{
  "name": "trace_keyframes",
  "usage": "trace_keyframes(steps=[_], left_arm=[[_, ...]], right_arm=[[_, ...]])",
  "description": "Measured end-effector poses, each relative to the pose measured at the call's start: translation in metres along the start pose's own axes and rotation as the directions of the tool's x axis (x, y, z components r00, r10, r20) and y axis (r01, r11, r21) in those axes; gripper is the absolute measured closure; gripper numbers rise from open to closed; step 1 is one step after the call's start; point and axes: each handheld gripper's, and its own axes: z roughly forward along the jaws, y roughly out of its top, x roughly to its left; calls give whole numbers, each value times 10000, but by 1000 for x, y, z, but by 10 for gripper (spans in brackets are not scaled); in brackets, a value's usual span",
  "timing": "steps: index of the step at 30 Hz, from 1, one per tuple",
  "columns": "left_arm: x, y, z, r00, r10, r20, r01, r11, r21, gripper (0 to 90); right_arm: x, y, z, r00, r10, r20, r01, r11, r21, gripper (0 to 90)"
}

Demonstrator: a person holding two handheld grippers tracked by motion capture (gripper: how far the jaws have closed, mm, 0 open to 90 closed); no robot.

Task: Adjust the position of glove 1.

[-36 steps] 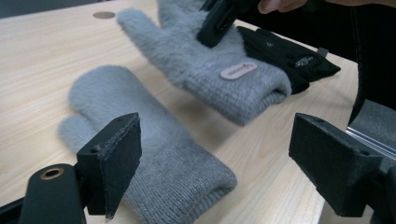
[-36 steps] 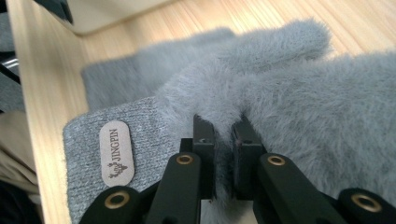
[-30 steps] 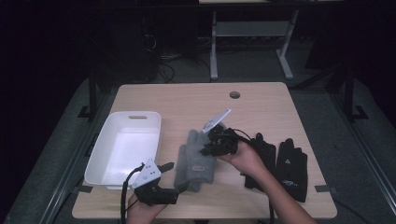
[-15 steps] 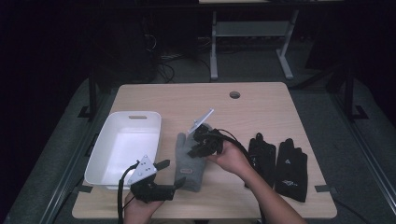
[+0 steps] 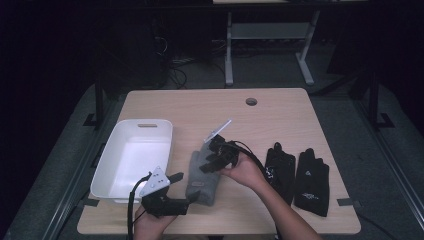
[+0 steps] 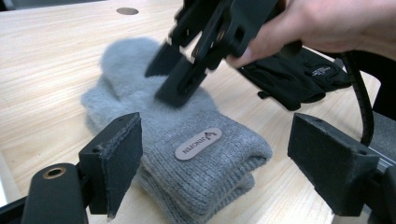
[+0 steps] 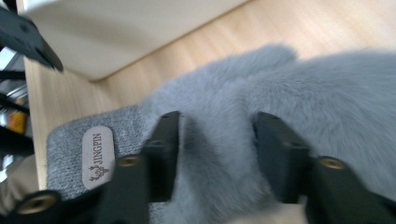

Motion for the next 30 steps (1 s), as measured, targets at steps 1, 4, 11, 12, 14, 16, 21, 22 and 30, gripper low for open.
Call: trace_keyframes(steps=[1, 4, 11, 12, 14, 16, 21, 22, 30], left_arm=[[0, 0, 0, 10000, 0, 0, 0, 10000, 0, 177], [-1, 0, 1, 10000, 81, -7, -81, 9999, 61, 177], [-2, 0, 2, 9999, 139, 3, -139, 9999, 89, 177], [-2, 0, 2, 9999, 154, -8, -154, 9998, 81, 177], [-2, 0, 2, 9998, 194, -7, -194, 9997, 114, 177], [-2, 0, 2, 9998, 188, -1, -188, 9997, 132, 177], [-3, 0, 3, 9998, 197, 28, -198, 9995, 229, 177], [-3, 0, 3, 9998, 198, 26, -199, 9996, 221, 177], [-4, 0, 4, 9997, 261, 43, -261, 9995, 183, 177]], right_arm=[[0, 0, -4, 9999, 82, 91, -81, 9999, -137, 410], [-5, -3, -14, 9983, 496, 309, -481, 9977, -480, 338], [-23, -14, -25, 9865, 1536, 575, -1485, 9853, -844, 274], [-27, -16, -25, 9840, 1686, 571, -1630, 9824, -913, 274], [-34, -19, -25, 9769, 2043, 626, -1971, 9748, -1045, 271], [-37, -20, -24, 9739, 2176, 641, -2098, 9715, -1101, 269], [-53, -27, -14, 9491, 3111, 495, -3029, 9444, -1277, 262], [-55, -27, -13, 9474, 3166, 473, -3083, 9422, -1309, 262], [-65, -29, 0, 9207, 3899, 193, -3837, 9129, -1391, 244]])
